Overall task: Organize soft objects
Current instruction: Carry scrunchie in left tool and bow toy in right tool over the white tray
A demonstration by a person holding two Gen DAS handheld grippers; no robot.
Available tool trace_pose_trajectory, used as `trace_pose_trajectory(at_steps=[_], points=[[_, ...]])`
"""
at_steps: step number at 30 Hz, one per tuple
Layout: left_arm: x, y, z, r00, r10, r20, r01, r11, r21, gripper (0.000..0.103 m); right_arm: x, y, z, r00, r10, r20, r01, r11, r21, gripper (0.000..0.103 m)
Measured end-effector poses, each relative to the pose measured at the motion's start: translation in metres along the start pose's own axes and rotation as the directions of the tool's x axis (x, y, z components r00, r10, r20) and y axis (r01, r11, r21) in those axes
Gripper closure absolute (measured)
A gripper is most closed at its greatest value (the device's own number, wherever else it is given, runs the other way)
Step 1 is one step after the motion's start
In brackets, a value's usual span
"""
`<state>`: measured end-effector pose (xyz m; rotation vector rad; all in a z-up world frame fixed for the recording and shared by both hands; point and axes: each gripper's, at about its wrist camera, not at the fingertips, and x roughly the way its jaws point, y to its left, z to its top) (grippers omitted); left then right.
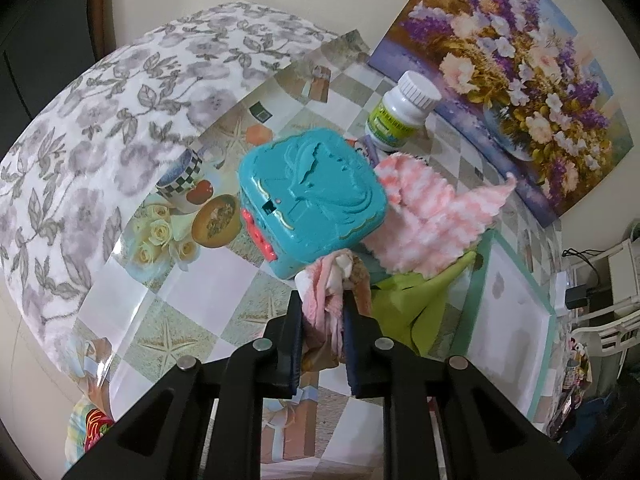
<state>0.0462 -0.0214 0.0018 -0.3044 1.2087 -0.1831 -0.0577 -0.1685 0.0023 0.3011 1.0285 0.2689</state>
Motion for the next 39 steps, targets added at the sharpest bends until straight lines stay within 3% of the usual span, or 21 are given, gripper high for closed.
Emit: trace_pose_trajectory(at_steps=[2, 8, 14, 20, 26, 30, 39], points=[[-0.017, 0.018, 0.000, 1.000, 0.001, 0.019, -0.001, 1.000, 0.017, 0.085, -0.004, -0.003, 0.001, 1.000, 0.001, 0.014, -0.001, 1.000, 0.011, 0.097], [-0.032, 0.002, -0.011, 0.996, -0.023, 0.091, 0.020, 0.999, 0.042, 0.085, -0.015, -0.019, 0.006, 0.998, -0.016, 0.056, 0.012, 0.998, 0.063, 0.097], [-0.030, -0.033, -0.021, 0.994, -0.070, 0.089, 0.059, 0.990, 0.126, 0.085, -0.032, -0.059, 0.010, 0.990, -0.099, 0.104, 0.078, 0.979, 0.191, 0.097], [-0.022, -0.097, -0.044, 0.990, -0.120, 0.072, 0.092, 0.947, 0.307, 0.085, -0.058, -0.114, 0.005, 0.968, -0.218, 0.126, 0.158, 0.915, 0.371, 0.097], [-0.007, -0.146, -0.067, 0.992, -0.115, 0.048, 0.080, 0.886, 0.456, 0.085, -0.087, -0.164, -0.008, 0.920, -0.375, 0.112, 0.273, 0.820, 0.503, 0.097], [0.004, -0.166, -0.080, 0.994, -0.104, 0.025, 0.076, 0.849, 0.522, 0.085, -0.098, -0.191, -0.020, 0.889, -0.453, 0.071, 0.337, 0.750, 0.569, 0.097], [0.023, -0.200, -0.098, 0.995, -0.096, 0.001, 0.075, 0.783, 0.618, 0.084, -0.110, -0.223, -0.040, 0.842, -0.539, -0.010, 0.410, 0.629, 0.661, 0.097]])
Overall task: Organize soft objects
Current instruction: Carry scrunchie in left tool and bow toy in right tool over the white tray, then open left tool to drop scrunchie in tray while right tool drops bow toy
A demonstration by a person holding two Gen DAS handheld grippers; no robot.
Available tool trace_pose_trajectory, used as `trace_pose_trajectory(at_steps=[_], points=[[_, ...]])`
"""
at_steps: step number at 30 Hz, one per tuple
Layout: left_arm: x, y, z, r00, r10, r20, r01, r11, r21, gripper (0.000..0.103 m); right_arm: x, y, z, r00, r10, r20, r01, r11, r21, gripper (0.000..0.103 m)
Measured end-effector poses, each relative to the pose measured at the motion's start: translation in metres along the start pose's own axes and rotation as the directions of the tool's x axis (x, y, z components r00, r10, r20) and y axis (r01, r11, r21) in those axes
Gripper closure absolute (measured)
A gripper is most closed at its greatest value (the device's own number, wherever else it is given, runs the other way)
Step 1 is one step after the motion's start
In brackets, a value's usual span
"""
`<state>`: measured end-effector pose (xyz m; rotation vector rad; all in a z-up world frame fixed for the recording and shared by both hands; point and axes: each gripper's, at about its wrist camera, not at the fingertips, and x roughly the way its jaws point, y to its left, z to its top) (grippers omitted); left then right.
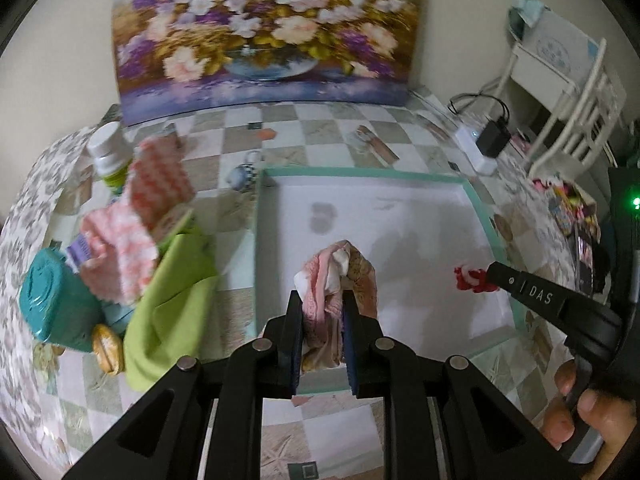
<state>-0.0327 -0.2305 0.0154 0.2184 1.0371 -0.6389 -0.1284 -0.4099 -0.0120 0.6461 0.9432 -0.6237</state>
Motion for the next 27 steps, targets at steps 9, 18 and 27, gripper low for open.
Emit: trace_pose_trajectory(at_steps=[9, 18, 27], points=[[0.022, -0.015, 0.004, 0.999, -0.025, -0.038, 0.026, 0.999, 0.022, 0.084, 0.008, -0.017, 0.003, 0.999, -0.052, -0.018, 0.053, 0.997, 0.053, 0.097], [0.024, -0.018, 0.000, 0.997, -0.043, -0.066, 0.044, 0.999, 0.020, 0.070, 0.011, -0.012, 0.001, 0.998, -0.052, -0.038, 0.053, 0.998, 0.033, 0.097], [0.026, -0.009, 0.000, 0.997, -0.021, -0.072, 0.020, 1.000, -0.015, 0.049, 0.020, -0.007, -0.002, 0.995, -0.054, -0.086, 0.055, 0.998, 0.009, 0.079]])
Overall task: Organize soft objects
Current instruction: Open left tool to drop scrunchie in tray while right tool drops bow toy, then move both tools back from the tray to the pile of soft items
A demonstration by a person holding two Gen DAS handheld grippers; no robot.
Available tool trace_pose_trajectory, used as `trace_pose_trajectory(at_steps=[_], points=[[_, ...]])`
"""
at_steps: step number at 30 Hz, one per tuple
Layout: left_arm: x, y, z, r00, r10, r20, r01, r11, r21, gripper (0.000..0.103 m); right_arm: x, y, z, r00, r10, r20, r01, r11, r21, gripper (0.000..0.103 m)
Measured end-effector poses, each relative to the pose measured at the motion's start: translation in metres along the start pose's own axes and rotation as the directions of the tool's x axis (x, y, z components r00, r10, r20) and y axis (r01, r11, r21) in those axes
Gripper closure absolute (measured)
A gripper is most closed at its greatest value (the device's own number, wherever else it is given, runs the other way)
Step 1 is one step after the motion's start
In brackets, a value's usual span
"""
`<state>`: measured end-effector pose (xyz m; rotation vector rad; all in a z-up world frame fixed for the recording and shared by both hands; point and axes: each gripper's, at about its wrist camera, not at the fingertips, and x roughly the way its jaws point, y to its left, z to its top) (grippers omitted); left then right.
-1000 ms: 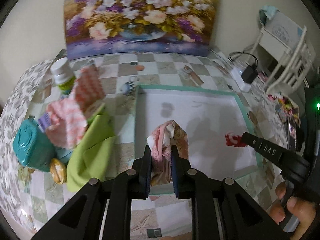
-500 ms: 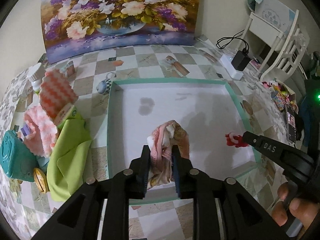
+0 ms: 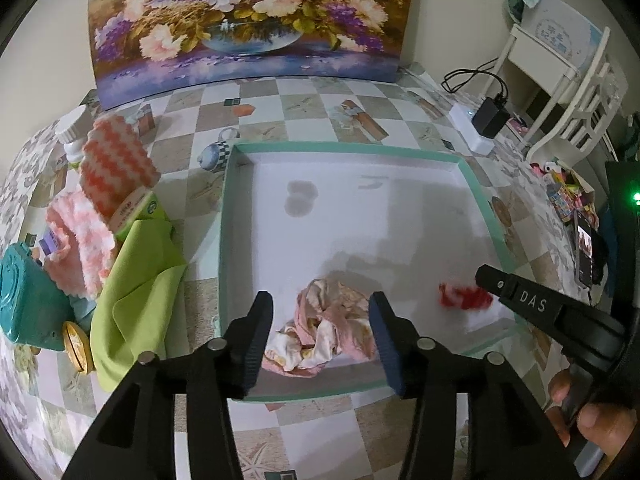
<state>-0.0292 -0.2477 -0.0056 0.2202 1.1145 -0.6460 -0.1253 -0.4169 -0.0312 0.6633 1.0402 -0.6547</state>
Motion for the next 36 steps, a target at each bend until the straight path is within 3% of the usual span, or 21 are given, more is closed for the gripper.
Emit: trace_pose_trajectory(at_steps=[2, 4, 8, 9, 11, 21, 25, 31, 36], points=[[0.002, 0.003, 0.000, 1.000, 0.007, -0.005, -0.007, 1.000, -0.014, 0.043, 0.001, 0.003, -0.001, 1.000, -0.010, -0.004, 0.010, 1.000, -0.013, 0.050], [0.003, 0.007, 0.000, 1.000, 0.015, -0.009, -0.015, 1.000, -0.027, 0.036, 0.000, 0.005, -0.001, 1.000, -0.018, 0.001, 0.018, 0.999, -0.027, 0.044], [0.004, 0.015, 0.000, 1.000, 0.024, -0.016, -0.025, 0.998, -0.059, 0.033, 0.002, 0.009, -0.002, 1.000, -0.024, -0.009, 0.023, 0.998, -0.053, 0.037], [0.004, 0.016, 0.000, 0.999, 0.026, -0.019, -0.028, 0.997, -0.069, 0.025, 0.003, 0.010, -0.002, 1.000, -0.029, -0.012, 0.028, 0.998, -0.061, 0.037], [0.005, 0.023, -0.001, 0.999, 0.040, -0.025, -0.042, 0.994, -0.099, 0.020, 0.004, 0.011, -0.003, 0.999, -0.038, -0.013, 0.037, 0.997, -0.071, 0.034], [0.012, 0.056, -0.004, 0.994, 0.059, -0.093, -0.079, 0.969, -0.235, 0.020, 0.005, 0.023, -0.007, 0.998, -0.070, -0.001, 0.069, 0.988, -0.134, 0.030], [0.009, 0.073, -0.008, 0.990, 0.084, -0.116, -0.115, 0.950, -0.290, 0.018, 0.004, 0.042, -0.013, 0.996, -0.086, 0.018, 0.088, 0.972, -0.219, 0.030], [0.001, 0.103, -0.020, 0.973, 0.145, -0.178, -0.202, 0.909, -0.366, 0.017, 0.000, 0.075, -0.029, 0.999, -0.030, 0.017, 0.034, 0.939, -0.341, 0.030], [-0.022, 0.127, -0.028, 0.968, 0.198, -0.154, -0.245, 0.880, -0.406, 0.017, -0.010, 0.106, -0.047, 0.998, 0.070, 0.000, -0.063, 0.904, -0.422, 0.030]])
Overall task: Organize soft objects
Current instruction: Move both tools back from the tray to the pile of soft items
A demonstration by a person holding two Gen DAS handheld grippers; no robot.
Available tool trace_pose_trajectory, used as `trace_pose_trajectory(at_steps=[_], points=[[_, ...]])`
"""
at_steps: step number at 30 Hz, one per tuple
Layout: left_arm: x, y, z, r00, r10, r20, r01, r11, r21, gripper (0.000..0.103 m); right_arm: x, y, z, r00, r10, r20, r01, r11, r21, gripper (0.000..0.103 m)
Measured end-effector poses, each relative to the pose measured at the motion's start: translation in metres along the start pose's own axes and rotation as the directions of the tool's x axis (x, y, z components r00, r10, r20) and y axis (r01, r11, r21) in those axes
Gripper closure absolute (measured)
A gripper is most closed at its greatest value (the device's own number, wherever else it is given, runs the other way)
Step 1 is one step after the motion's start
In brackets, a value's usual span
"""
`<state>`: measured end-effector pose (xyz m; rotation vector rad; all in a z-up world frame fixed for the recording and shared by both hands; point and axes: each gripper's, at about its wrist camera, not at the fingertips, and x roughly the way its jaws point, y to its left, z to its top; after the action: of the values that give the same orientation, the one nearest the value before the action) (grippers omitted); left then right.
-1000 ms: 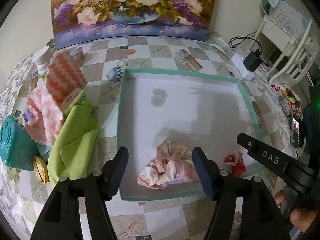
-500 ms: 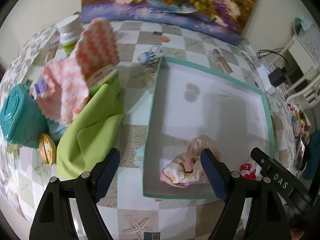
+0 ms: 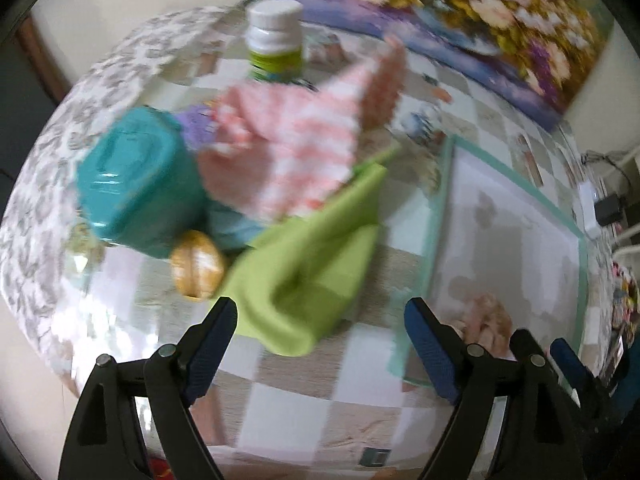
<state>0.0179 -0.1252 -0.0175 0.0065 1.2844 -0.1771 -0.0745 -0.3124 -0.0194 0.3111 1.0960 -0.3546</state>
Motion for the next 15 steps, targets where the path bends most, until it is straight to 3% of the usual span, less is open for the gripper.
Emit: trace_pose_trajectory(at_steps=[8, 15], points=[[-0.012, 0.059, 0.010, 0.997, 0.056, 0.047, -0.050, 0.991, -0.124, 0.017, -0.011, 0.049, -0.006, 0.986, 0.165, 0.026, -0.162, 0.983, -0.085, 0.030], [0.004, 0.109, 0.013, 1.000, 0.022, -0.014, -0.025, 0.958, -0.284, 0.017, -0.005, 0.081, -0.008, 0.972, 0.234, 0.007, -0.232, 0.964, -0.128, 0.030]])
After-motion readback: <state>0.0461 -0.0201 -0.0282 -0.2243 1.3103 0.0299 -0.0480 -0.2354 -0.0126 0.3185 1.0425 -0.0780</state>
